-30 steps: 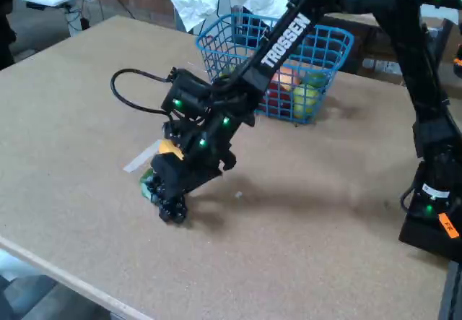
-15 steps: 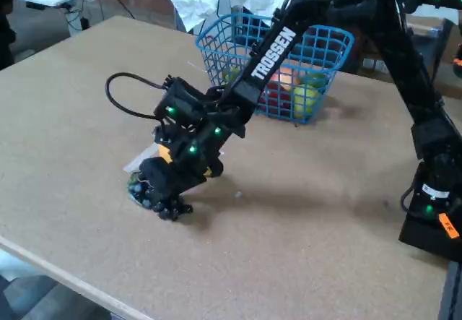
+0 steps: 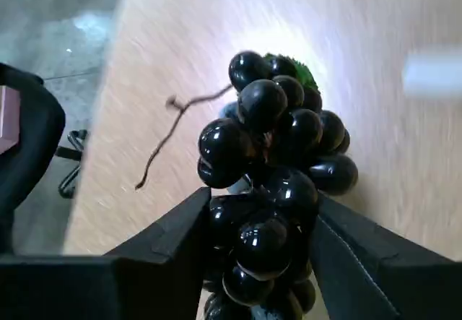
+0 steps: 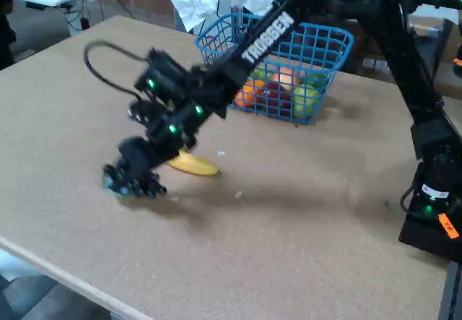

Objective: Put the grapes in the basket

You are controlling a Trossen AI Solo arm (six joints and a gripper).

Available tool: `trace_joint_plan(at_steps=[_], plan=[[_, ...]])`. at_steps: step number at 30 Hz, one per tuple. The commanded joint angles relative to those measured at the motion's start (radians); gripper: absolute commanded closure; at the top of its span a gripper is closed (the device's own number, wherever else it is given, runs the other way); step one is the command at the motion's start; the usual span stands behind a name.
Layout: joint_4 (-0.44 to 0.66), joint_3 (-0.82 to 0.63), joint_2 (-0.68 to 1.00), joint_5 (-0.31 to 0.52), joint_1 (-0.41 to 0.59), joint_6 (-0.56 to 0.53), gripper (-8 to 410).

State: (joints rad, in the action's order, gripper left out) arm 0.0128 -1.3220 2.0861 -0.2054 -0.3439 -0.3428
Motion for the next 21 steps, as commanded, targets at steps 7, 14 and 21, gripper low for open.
trace_joint_plan(at_steps=[7, 14, 21], plan=[[0.213, -0.315, -0.256, 0.341, -0.001, 0.588, 403], [0.225, -0.322, -0.400, 0.621, 0.043, 0.634, 403], [0.267, -0.322, -0.513, 0.756, 0.138, 0.623, 403]])
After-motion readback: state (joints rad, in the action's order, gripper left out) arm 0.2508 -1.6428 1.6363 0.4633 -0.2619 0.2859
